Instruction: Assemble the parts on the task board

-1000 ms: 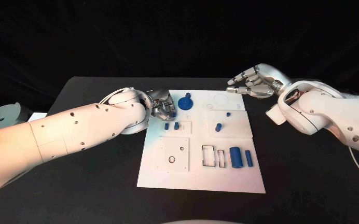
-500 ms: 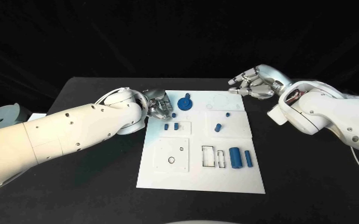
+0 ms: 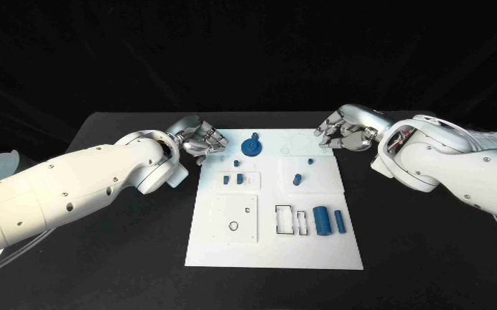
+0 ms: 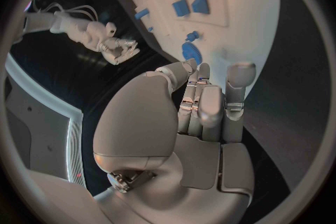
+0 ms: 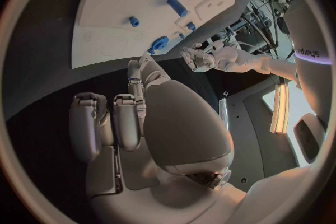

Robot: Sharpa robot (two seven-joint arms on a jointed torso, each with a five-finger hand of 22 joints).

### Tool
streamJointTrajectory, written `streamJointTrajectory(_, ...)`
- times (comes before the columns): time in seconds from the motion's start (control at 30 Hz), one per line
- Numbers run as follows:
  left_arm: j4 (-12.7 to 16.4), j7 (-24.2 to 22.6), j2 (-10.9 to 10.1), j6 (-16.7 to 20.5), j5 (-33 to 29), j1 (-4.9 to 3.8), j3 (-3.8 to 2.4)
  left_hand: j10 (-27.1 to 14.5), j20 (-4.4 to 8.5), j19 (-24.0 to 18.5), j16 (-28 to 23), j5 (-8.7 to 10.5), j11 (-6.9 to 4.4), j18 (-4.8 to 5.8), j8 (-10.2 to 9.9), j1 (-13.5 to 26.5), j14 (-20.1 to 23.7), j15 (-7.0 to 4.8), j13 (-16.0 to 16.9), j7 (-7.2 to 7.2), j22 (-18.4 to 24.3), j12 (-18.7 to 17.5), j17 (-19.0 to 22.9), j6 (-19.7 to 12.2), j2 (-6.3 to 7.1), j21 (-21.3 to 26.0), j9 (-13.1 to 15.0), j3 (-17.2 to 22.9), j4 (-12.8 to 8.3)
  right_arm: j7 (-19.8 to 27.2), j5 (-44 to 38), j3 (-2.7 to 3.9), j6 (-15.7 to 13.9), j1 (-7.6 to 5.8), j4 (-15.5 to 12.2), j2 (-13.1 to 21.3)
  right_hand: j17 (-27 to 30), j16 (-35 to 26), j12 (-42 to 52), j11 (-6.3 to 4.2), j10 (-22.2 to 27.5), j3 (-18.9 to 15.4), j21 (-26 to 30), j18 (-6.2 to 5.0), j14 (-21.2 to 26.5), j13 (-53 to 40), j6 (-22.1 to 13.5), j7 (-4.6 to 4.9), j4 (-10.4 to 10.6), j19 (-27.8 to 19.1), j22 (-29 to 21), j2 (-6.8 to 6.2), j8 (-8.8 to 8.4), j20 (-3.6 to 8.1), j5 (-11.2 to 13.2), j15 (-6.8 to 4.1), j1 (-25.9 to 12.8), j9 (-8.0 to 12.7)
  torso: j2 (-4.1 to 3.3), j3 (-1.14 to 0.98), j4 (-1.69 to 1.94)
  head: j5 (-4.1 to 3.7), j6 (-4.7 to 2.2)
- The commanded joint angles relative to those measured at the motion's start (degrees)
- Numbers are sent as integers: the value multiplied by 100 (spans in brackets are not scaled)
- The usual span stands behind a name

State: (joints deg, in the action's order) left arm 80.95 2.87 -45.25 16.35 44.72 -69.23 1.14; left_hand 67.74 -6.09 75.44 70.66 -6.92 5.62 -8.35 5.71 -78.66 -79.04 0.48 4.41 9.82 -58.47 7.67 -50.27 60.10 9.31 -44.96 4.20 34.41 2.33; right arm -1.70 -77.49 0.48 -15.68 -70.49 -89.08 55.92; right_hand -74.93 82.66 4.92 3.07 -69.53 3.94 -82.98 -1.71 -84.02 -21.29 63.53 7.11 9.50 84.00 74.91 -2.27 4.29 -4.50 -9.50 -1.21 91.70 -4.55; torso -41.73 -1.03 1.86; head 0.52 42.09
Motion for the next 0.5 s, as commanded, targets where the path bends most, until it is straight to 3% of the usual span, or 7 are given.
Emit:
streamJointTrajectory(0.03, 111, -1465, -115, -73, -3751, 4, 43, -142, -23, -404, -483, 14, 17, -197, 14, 84, 401, 32, 2, 38, 533, 51, 790, -9, -101, 822, -20, -11, 57, -430, -1554, 0, 303, 58, -49, -51, -513, 6, -106, -6, -29, 147, -24, -72, -401, 225, 61, -13, 40, 102, 519, -106, -39, -13, 114, -6, -37, 10, -11, 3, -8, -99, -45)
streamJointTrajectory(0.1, 175, -1717, -203, -295, -4509, 8, 71, -148, -34, -459, -544, 23, 15, -207, 31, 146, 461, 39, 20, 36, 594, 117, 897, -2, -138, 915, -19, -95, 69, -513, -1827, 0, 355, 89, -60, -91, -495, -8, -135, -12, -6, 304, -11, -76, -398, 413, 65, -30, 80, 94, 505, -168, -58, -12, 321, -11, -56, 20, -10, -1, -15, -144, -66)
streamJointTrajectory(0.2, 285, -2030, -337, -538, -5231, 16, 100, -166, -52, -493, -609, 41, 16, -209, 51, 321, 528, 47, 44, 29, 652, 205, 1035, -2, -97, 996, -17, -345, 122, -623, -2171, -2, 449, 147, -58, -158, -466, -28, -138, 11, 84, 503, 9, -80, -394, 648, 56, -37, 136, 82, 483, -267, -64, -23, 377, 8, -101, 30, -5, 1, 9, -192, -81)
streamJointTrajectory(0.43, 529, -2337, -518, -648, -5689, 43, 125, -140, -34, -470, -595, 27, -25, -217, 105, 320, 536, 14, 102, -10, 728, 393, 1084, 30, -154, 1079, -11, -577, 57, -700, -2508, -11, 567, 243, -5, -324, -420, -63, -132, 40, 181, 880, 51, -92, -387, 1028, 22, -32, 201, 59, 436, -443, -65, -50, 407, 35, -191, 43, -17, 5, 4, -208, -107)
streamJointTrajectory(0.47, 552, -2356, -528, -655, -5709, 46, 127, -142, -32, -466, -592, 26, -28, -217, 110, 315, 536, 11, 107, -13, 734, 409, 1087, 32, -161, 1085, -11, -592, 48, -707, -2536, -12, 579, 255, 4, -349, -410, -69, -128, 26, 188, 947, 59, -95, -386, 1087, 14, -56, 205, 55, 428, -470, -66, -36, 402, 16, -208, 45, -16, 6, 1, -203, -105)
streamJointTrajectory(0.5, 589, -2389, -540, -668, -5739, 51, 129, -143, -29, -463, -590, 25, -30, -217, 114, 310, 536, 9, 112, -16, 739, 424, 1091, 35, -167, 1091, -11, -606, 41, -733, -2590, -13, 617, 282, 14, -392, -392, -84, -124, -20, 225, 1080, 87, -103, -386, 1205, -3, -99, 207, 39, 395, -527, -66, 31, 389, -72, -241, 46, -13, 6, 2, -200, -94)
